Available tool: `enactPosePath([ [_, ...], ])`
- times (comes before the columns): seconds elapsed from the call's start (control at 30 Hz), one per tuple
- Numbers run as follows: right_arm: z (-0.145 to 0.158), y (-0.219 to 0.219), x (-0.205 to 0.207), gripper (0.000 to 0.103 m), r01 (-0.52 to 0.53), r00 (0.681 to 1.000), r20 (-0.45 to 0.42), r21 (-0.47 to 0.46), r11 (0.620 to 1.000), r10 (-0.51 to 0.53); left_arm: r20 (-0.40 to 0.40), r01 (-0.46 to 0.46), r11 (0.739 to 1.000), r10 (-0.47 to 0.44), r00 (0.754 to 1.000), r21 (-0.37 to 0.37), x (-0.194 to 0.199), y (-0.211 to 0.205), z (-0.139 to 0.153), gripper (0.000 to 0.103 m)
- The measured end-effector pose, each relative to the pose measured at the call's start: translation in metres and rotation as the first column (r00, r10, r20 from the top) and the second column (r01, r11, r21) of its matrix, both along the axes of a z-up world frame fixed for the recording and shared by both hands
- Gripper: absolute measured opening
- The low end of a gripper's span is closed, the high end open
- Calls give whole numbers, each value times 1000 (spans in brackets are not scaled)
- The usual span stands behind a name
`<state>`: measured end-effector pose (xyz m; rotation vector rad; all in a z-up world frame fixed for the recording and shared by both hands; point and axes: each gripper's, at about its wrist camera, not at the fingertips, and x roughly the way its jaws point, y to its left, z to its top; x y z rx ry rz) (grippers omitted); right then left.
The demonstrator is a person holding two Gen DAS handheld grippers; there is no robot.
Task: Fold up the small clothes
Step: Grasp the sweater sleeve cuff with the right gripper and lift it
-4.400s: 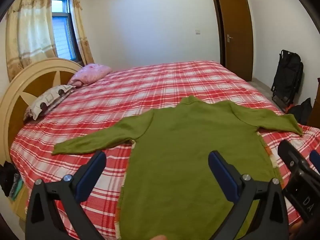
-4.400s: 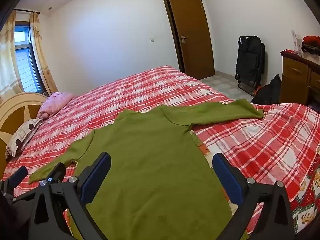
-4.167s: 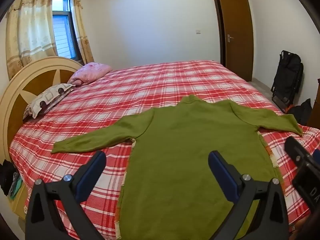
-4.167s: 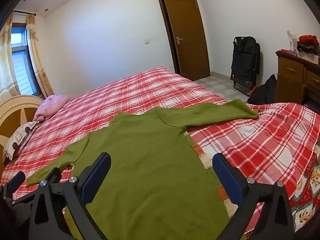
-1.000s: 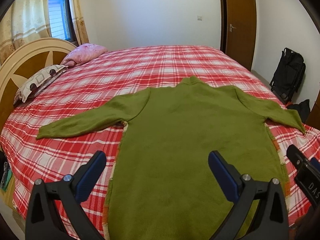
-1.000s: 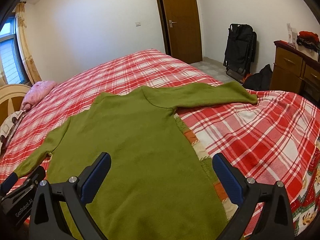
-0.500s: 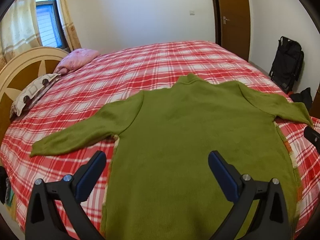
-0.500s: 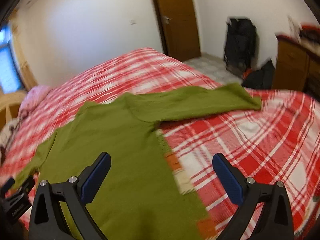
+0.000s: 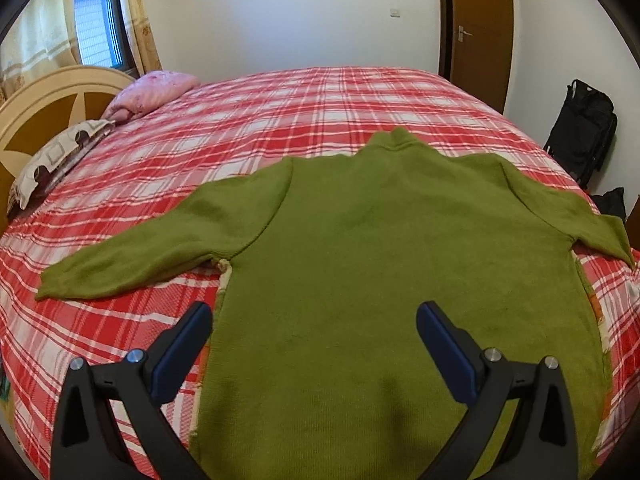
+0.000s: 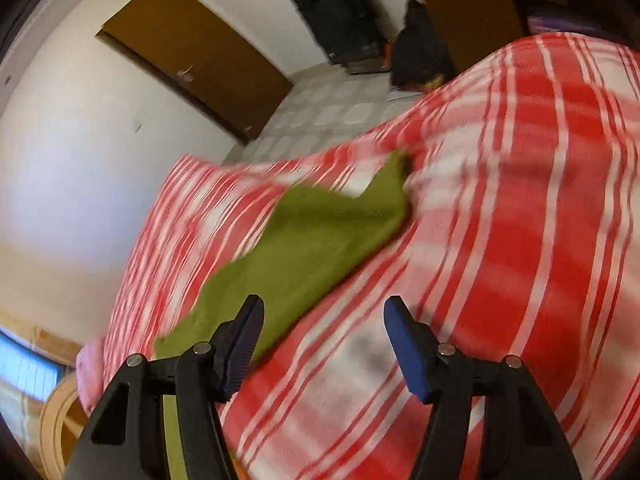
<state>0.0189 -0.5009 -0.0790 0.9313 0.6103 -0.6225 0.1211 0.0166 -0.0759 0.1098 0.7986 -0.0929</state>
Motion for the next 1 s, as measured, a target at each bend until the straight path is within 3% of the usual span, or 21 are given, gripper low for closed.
enactPosePath([
  [0.1,7,-33,17,64,-7,995,-96,-107,994,-4,-6,-3,1000,3,1000,-1,4,0,-3,103],
  [0.37,-13,-86,59,62,-33,978,-209,-69,997,18,-47,-44,999,44,998,1,22,2,-14,103],
  [0.43,-23,-91,69,53,-37,962,-274,-69,997,16,-58,-50,999,50,997,-3,24,2,-16,103],
  [0.53,-27,-95,79,52,-46,944,-328,-109,993,7,-69,-50,999,50,996,3,27,0,-20,103],
  [0.7,-34,-92,100,51,-114,880,-475,-144,983,33,-83,-41,999,42,996,10,29,-3,-23,103],
  [0.77,-38,-83,111,33,-212,852,-512,-149,966,108,-80,-38,999,39,996,7,27,-4,-21,103],
  [0.8,-42,-79,115,32,-241,838,-531,-148,959,129,-78,-38,999,38,996,8,27,-4,-20,103],
  [0.87,-48,-81,110,25,-216,852,-505,-98,971,139,-63,-36,999,37,997,17,24,-3,-17,103],
  [0.93,-50,-89,99,6,-165,884,-452,-57,985,122,-57,-34,999,35,998,23,23,-2,-15,103],
  [1.0,-41,-94,85,5,-134,923,-372,-59,989,103,-55,-33,999,34,998,19,21,1,-12,103],
])
